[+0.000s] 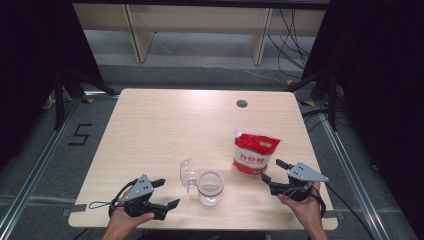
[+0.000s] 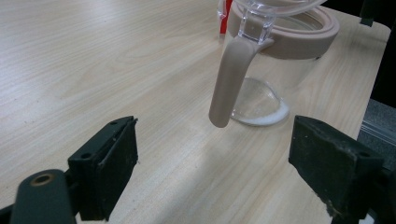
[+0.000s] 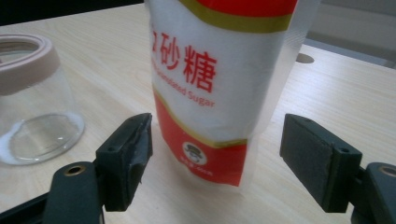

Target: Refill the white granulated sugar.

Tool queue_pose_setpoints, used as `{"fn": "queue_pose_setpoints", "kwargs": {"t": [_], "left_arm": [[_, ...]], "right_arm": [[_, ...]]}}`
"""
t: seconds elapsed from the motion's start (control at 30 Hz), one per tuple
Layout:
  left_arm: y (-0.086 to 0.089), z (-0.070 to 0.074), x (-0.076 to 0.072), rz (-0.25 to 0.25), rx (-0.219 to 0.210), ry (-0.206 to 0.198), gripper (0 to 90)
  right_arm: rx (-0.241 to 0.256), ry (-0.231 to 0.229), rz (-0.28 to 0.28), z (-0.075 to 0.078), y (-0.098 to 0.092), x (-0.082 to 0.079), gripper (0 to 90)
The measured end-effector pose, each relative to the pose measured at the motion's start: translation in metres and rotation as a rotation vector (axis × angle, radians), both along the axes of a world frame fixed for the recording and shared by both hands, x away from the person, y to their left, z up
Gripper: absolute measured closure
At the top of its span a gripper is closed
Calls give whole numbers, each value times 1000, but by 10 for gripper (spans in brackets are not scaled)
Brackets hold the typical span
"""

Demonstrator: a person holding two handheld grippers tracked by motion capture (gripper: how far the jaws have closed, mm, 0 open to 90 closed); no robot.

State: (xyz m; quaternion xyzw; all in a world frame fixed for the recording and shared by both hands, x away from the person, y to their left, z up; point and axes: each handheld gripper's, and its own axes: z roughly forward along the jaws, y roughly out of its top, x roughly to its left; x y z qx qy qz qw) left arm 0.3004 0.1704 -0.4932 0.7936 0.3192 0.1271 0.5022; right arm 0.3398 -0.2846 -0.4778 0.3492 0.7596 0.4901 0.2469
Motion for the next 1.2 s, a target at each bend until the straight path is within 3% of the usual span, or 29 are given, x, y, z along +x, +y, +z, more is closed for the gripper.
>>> {"fn": "queue_pose_setpoints", "kwargs": {"t": [0.03,0.1,0.17,0.27,0.3,0.33,0.43,0.5,0.53,0.57,0.6,0.67,0.73,0.8,0.9,0.97,1.0,1.1,1.17,1.2], "left_arm": [[1,0,1,-8,15,-4,152],[0,-1,1,-4,-2,2,151],[0,-1,1,-10,9,-2,151],[0,-1,1,-2,10,0,151],[1,-1,2,-11,10,-9,151],[2,-1,3,-19,21,-17,151],[2,-1,3,-18,20,-15,151],[1,-1,3,-20,23,-16,152],[1,-1,2,-11,22,-6,152],[0,-2,1,-1,14,7,152],[0,-2,2,-8,13,7,152],[-1,-3,2,-12,14,4,152],[-2,-3,2,-11,14,4,153],[-2,-3,1,-8,17,7,153],[-2,-3,1,-7,15,9,153],[-2,-3,1,-6,16,7,153],[-2,-3,1,-6,16,8,153],[-2,-3,1,-8,18,7,154],[-3,-3,1,-14,20,-3,154],[-2,-3,2,-20,26,-11,154]], "right_arm": [[7,4,-8,0,0,2,253],[13,2,-4,0,0,6,245],[19,5,-16,0,0,10,239],[13,-7,14,1,-1,19,245],[33,12,10,2,1,19,244],[17,-22,34,2,-1,23,245],[50,-4,71,-1,-1,29,254],[60,-20,100,-2,-1,32,268],[50,-33,115,-2,-1,34,268],[62,-16,119,-3,1,34,269],[48,-47,131,-4,1,36,270],[52,-18,130,-5,4,37,275],[41,-43,134,-6,5,40,280],[48,-22,140,-7,6,40,285],[35,-46,144,-9,8,44,307],[49,-9,138,-9,10,42,337],[35,-43,147,-9,9,45,350],[34,-26,133,-9,10,43,373],[25,-60,131,-9,10,44,378],[19,-53,116,-8,11,43,386]]}}
